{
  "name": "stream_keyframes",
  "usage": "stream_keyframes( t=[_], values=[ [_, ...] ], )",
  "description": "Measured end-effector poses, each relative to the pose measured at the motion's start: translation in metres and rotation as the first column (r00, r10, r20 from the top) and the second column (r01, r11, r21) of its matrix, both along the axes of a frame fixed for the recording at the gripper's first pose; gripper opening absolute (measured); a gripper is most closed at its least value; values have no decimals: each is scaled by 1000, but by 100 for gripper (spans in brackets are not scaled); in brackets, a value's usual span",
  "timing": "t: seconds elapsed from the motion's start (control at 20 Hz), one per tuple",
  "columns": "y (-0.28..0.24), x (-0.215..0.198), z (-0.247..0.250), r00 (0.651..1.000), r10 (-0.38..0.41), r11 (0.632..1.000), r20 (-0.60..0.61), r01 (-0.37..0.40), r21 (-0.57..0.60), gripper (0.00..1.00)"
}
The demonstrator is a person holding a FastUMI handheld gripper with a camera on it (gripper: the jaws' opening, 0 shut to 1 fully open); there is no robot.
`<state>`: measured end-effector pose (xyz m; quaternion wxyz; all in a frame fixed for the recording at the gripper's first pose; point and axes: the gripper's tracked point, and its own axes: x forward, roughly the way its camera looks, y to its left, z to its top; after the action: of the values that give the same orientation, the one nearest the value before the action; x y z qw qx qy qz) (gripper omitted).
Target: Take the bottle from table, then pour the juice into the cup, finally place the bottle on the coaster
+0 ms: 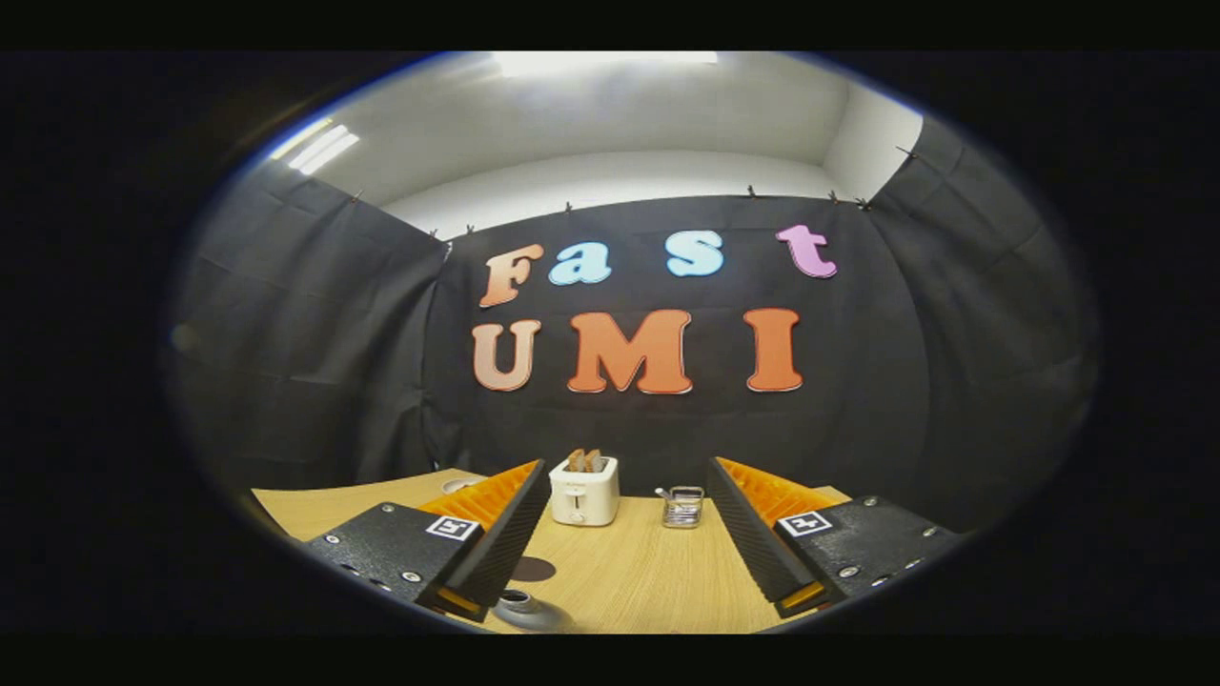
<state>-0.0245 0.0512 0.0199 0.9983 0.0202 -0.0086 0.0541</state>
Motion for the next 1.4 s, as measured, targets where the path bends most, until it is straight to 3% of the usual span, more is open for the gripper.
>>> stream_keyframes(
  t=[0.7, 0.95, 1.4],
  values=[
    [30, -20, -20, 996, 84, 996, -9, -84, 32, 98],
    [58, -37, -46, 985, 169, 985, -32, -168, 36, 98],
    [69, -51, -109, 964, 215, 976, -155, -209, 57, 98]
  ],
)
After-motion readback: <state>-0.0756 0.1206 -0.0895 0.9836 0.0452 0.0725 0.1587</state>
